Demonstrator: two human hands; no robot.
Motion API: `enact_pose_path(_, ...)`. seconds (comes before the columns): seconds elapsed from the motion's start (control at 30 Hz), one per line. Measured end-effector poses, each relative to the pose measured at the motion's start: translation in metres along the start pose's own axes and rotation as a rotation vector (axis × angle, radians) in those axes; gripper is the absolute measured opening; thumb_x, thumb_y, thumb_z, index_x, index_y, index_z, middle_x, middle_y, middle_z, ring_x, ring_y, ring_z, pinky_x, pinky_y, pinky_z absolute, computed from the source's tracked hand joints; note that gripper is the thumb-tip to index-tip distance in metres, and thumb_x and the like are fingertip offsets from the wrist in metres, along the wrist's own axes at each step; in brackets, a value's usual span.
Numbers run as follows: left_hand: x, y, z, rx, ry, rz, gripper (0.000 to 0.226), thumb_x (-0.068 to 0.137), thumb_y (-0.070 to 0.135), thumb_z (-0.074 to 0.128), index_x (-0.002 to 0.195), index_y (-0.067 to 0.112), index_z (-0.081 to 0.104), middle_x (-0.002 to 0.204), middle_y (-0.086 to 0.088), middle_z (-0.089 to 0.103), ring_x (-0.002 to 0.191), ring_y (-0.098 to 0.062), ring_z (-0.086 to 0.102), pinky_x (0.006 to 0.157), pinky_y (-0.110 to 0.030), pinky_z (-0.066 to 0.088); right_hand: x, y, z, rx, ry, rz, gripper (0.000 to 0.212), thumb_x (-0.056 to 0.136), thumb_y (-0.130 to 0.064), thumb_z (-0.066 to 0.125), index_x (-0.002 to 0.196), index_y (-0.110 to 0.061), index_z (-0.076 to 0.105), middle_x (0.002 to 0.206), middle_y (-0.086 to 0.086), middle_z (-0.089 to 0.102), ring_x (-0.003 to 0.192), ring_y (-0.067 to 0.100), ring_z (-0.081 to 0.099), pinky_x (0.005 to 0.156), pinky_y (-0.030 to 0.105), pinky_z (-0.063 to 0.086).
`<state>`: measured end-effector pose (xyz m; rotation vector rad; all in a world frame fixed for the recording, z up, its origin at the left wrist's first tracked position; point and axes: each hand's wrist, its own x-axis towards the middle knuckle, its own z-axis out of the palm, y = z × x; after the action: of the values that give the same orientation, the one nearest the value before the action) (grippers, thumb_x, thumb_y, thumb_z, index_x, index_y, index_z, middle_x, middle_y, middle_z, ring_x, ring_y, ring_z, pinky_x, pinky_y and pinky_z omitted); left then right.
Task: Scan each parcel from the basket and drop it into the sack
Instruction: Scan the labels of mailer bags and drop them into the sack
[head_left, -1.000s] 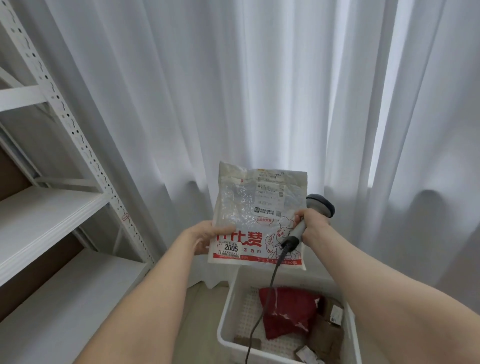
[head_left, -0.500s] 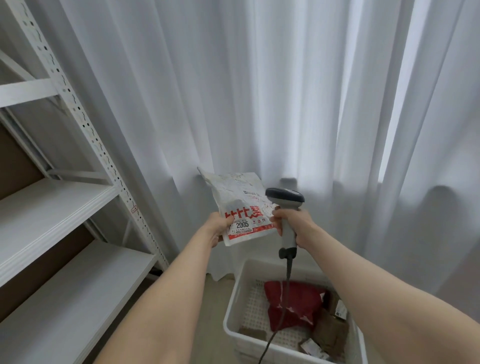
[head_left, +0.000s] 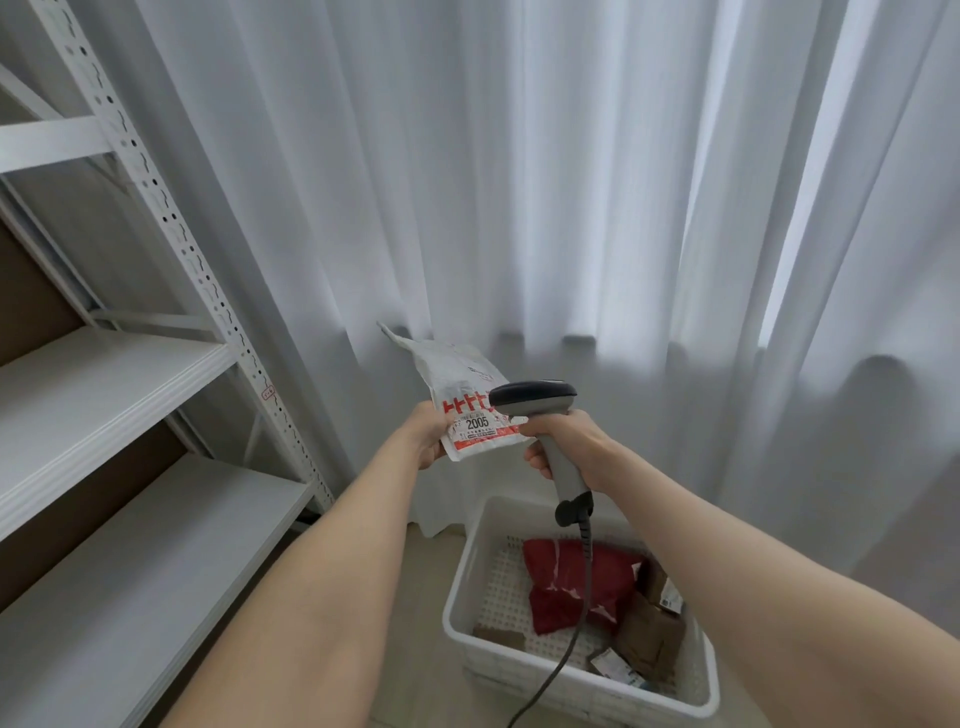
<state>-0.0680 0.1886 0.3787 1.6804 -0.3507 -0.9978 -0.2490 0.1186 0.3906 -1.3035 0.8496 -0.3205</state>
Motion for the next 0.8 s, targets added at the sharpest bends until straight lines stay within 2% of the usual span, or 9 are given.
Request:
enact_pose_path(0.07,-0.001,0.0,-0.001,-0.017,-0.008,-0.001,0.024,0.1,-0.001,0.038,0.089,0.009,0.057,0.069,-0.003,0.07,0.063,-0.017,0.069,0.061,-0.035,0.058,-0.002,-0.001,0.001,-0.005,-0.007,0.008,0.014,0.088,-0.01,0.062,0.101,-0.004,0.061,0.063,0.011,0.062,0.049,0.016,0.055,0.048,0.025,0.046)
enact_pose_path(0.13,-0.003,0.0,-0.001,-0.032,-0.024,0.002,0.019,0.099,-0.003,0.04,0.094,0.005,0.056,0.078,-0.005,0.069,0.072,-0.021,0.069,0.068,-0.039,0.057,-0.003,-0.002,0.001,-0.014,-0.01,0.017,0.014,0.087,-0.01,0.061,0.1,-0.003,0.061,0.064,0.012,0.061,0.049,0.017,0.054,0.049,0.025,0.046)
enact_pose_path(0.27,-0.005,0.001,0.0,-0.046,-0.032,0.018,0.018,0.098,-0.004,0.04,0.107,0.005,0.054,0.089,-0.009,0.066,0.076,-0.025,0.067,0.072,-0.04,0.056,-0.005,-0.003,0.001,-0.061,-0.025,0.045,0.024,0.087,-0.011,0.061,0.107,0.0,0.063,0.065,0.011,0.062,0.052,0.016,0.055,0.052,0.026,0.047)
enact_pose_path(0.33,-0.005,0.0,0.0,-0.046,-0.035,0.024,0.019,0.098,-0.003,0.039,0.109,0.004,0.053,0.088,-0.01,0.064,0.071,-0.024,0.067,0.07,-0.04,0.056,-0.008,-0.003,0.0,-0.055,-0.033,0.053,0.022,0.087,-0.011,0.06,0.107,0.0,0.062,0.064,0.01,0.062,0.051,0.016,0.055,0.051,0.026,0.047)
enact_pose_path(0.4,-0.005,-0.001,0.001,-0.051,-0.036,0.029,0.02,0.099,-0.004,0.039,0.111,0.004,0.053,0.086,-0.009,0.063,0.072,-0.023,0.067,0.075,-0.041,0.055,-0.01,-0.003,0.0,-0.037,-0.041,0.056,0.018,0.088,-0.01,0.059,0.104,-0.001,0.061,0.063,0.01,0.06,0.05,0.015,0.054,0.049,0.025,0.047)
enact_pose_path(0.5,-0.007,-0.001,0.002,-0.05,-0.041,0.032,0.017,0.098,-0.003,0.042,0.107,0.006,0.053,0.085,-0.009,0.063,0.061,-0.019,0.068,0.065,-0.037,0.057,-0.012,-0.003,0.0,-0.034,-0.04,0.063,0.015,0.088,-0.009,0.058,0.101,-0.002,0.06,0.061,0.009,0.06,0.05,0.015,0.054,0.049,0.024,0.047)
enact_pose_path(0.67,-0.007,-0.001,0.003,-0.056,-0.036,0.024,0.018,0.096,-0.003,0.047,0.11,0.005,0.054,0.085,-0.008,0.063,0.062,-0.02,0.066,0.057,-0.032,0.057,-0.013,-0.003,0.002,-0.032,-0.032,0.085,0.016,0.088,-0.009,0.056,0.102,-0.002,0.058,0.059,0.008,0.059,0.049,0.015,0.053,0.048,0.025,0.046)
enact_pose_path(0.73,-0.006,0.0,0.003,-0.06,-0.037,0.027,0.022,0.096,-0.004,0.046,0.115,0.003,0.054,0.086,-0.009,0.063,0.066,-0.021,0.066,0.069,-0.039,0.056,-0.014,-0.004,0.002,-0.025,-0.031,0.082,0.014,0.088,-0.009,0.055,0.1,-0.003,0.058,0.06,0.008,0.058,0.049,0.015,0.053,0.047,0.024,0.046)
enact_pose_path(0.8,-0.006,0.0,0.003,-0.054,-0.039,0.032,0.027,0.096,-0.004,0.045,0.123,-0.002,0.052,0.088,-0.01,0.063,0.078,-0.027,0.065,0.081,-0.043,0.051,-0.015,-0.004,0.003,-0.018,-0.03,0.08,0.016,0.088,-0.009,0.055,0.102,-0.003,0.058,0.06,0.008,0.058,0.048,0.015,0.052,0.047,0.024,0.046)
